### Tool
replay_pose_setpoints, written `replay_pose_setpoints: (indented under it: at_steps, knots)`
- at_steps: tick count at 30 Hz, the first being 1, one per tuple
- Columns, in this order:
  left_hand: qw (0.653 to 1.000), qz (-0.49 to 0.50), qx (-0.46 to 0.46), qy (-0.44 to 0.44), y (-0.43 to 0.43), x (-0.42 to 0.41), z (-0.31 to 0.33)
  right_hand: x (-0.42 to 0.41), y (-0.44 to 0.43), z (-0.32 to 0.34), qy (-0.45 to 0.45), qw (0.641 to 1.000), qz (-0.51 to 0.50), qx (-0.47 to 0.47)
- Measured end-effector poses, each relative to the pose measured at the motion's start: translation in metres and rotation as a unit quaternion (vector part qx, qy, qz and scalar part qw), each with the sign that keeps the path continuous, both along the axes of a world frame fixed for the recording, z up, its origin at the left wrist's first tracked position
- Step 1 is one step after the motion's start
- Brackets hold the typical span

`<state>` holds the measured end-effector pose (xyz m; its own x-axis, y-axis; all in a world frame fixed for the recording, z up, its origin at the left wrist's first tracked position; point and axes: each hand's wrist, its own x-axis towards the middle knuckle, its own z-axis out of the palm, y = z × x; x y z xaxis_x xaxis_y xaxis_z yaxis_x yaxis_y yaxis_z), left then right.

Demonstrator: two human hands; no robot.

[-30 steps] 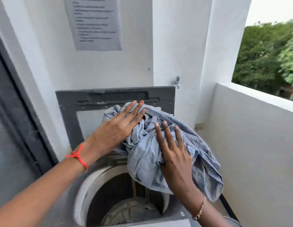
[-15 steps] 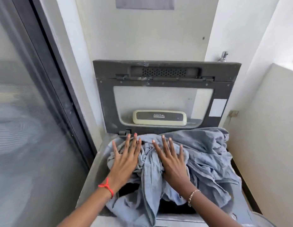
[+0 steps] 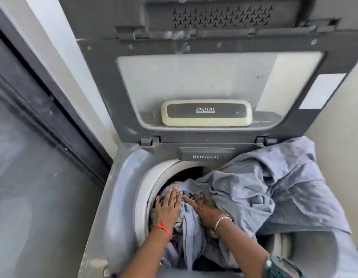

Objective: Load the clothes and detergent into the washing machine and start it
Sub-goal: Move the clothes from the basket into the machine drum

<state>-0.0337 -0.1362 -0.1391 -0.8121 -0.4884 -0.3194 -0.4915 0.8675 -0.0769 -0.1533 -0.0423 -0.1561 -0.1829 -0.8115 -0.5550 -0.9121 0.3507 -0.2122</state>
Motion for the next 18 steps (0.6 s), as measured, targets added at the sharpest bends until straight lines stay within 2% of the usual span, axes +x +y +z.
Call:
replay_pose_setpoints:
  at_steps: [2,3,4,5,8,9,11,15,18]
  knots:
    - [0.996,0.028,0.046,-0.075,0.000,0.015,-0.012,0.010,-0.004,-0.011,-0.064,0.996,0.015,0.059]
    - [0.996,0.034,0.056,-0.056,0.000,0.018,-0.019,0.015,-0.004,-0.019,-0.086,0.993,0.020,0.079]
    - [0.999,0.028,0.025,0.016,-0.001,0.019,-0.026,0.020,-0.005,-0.022,-0.100,0.990,0.020,0.093]
    - [0.999,0.032,0.007,0.040,-0.002,0.019,-0.030,0.023,-0.006,-0.025,-0.102,0.990,0.021,0.097]
    - [0.997,0.027,0.031,-0.063,-0.005,0.016,-0.015,0.021,-0.010,-0.021,-0.075,0.994,0.000,0.081]
    - [0.997,0.016,0.023,-0.067,-0.007,0.010,-0.009,0.017,-0.009,-0.018,-0.069,0.995,-0.016,0.064]
    - [0.999,-0.016,-0.011,-0.027,-0.006,0.001,0.001,0.008,-0.006,-0.011,-0.041,0.998,-0.031,0.036]
    - [0.999,-0.033,-0.028,-0.003,0.000,-0.015,0.014,-0.007,0.006,0.008,0.053,0.997,-0.043,-0.047]
    - [0.998,-0.053,-0.029,0.000,0.010,-0.025,0.023,-0.016,0.016,0.035,0.052,0.996,-0.051,-0.056]
